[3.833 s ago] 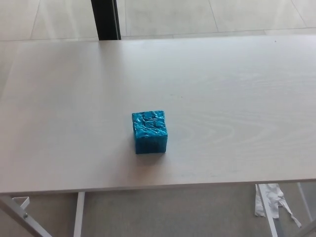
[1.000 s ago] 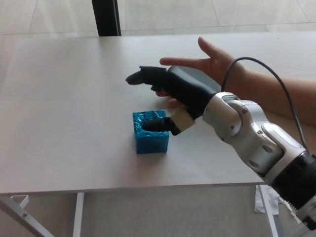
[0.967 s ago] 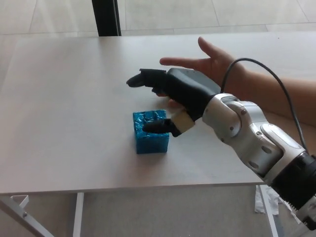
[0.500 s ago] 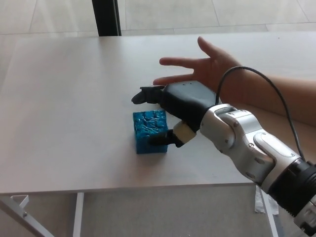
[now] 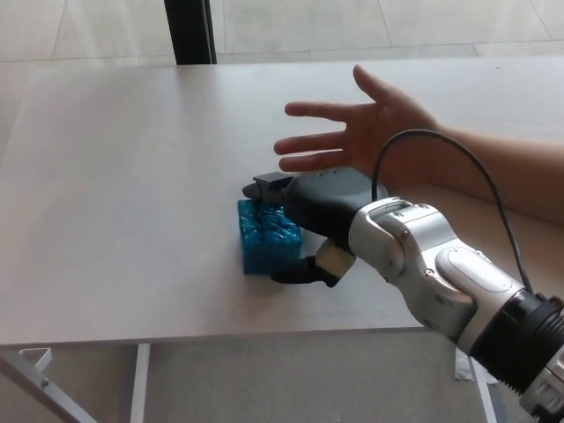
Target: The robot uses its right hand to pick up a cube kept in the middle of the desk infront of it and hands it to a person
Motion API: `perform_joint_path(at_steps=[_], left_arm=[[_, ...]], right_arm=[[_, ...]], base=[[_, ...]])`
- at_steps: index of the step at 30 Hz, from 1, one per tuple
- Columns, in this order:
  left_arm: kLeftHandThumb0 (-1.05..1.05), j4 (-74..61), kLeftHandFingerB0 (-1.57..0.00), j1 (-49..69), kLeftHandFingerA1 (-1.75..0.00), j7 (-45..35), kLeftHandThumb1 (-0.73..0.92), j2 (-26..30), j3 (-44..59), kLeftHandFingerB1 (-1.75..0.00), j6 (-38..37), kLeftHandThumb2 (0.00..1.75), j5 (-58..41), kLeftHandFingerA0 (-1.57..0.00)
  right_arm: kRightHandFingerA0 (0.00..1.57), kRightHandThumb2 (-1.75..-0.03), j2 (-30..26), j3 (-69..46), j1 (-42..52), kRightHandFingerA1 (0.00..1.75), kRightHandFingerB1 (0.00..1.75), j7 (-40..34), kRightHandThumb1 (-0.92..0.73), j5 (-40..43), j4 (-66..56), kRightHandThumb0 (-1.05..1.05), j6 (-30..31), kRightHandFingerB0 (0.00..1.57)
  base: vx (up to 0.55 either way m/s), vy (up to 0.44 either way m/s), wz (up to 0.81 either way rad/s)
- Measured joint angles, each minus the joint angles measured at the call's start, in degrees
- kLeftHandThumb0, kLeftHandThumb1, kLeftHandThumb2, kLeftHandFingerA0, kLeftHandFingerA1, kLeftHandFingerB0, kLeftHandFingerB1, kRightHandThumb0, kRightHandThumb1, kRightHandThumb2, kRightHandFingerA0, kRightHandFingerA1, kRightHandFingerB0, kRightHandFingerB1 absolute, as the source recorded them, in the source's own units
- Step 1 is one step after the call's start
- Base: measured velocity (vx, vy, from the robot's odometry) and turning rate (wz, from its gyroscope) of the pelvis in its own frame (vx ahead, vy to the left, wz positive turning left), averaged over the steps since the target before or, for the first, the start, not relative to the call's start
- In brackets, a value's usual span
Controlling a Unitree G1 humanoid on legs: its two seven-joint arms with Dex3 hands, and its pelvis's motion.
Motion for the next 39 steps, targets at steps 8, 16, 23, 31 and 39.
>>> perform_joint_path(at_steps=[8,16,23,31,39], left_arm=[[-0.69,0.1,-0.58,-0.1,-0.6,0.0,0.74,0.0,0.0,-0.45,0.0,0.62,0.0,-0.57],[-0.69,0.1,-0.59,-0.1,-0.59,0.0,0.76,-0.1,0.0,-0.44,0.0,0.63,0.0,-0.57],[-0.71,0.1,-0.61,-0.1,-0.59,0.0,0.8,-0.2,-0.1,-0.43,0.0,0.64,0.0,-0.59],[-0.72,0.1,-0.65,-0.1,-0.56,0.0,0.83,-0.3,0.0,-0.43,0.0,0.65,0.0,-0.61],[-0.72,0.1,-0.63,0.0,-0.57,0.2,0.82,-0.3,-0.2,-0.44,-0.4,0.65,0.0,-0.61]], right_arm=[[0.79,-0.63,3.4,-0.8,2.6,1.45,0.45,-5.4,-0.61,-3.1,0.8,-0.58,3.6,0.42],[0.79,-0.65,6.5,-2.2,5.3,1.52,0.56,-12.3,-0.69,-4.2,2.2,-0.52,3.9,0.54],[0.86,-0.65,10.0,-4.2,7.9,1.54,0.59,-18.4,-0.7,-4.2,3.4,-0.45,3.7,0.58],[0.79,-0.61,12.2,-6.0,10.3,1.75,1.16,-25.3,-0.62,-4.2,4.7,-0.28,2.5,0.81],[0.82,-0.56,11.3,-7.5,11.6,1.71,0.74,-31.7,-0.52,-4.4,5.0,-0.34,0.0,0.91]], base=[[0.0,0.0,0.0],[0.0,0.0,0.0],[0.0,0.0,0.0],[0.0,0.0,0.0],[0.0,0.0,0.0]])
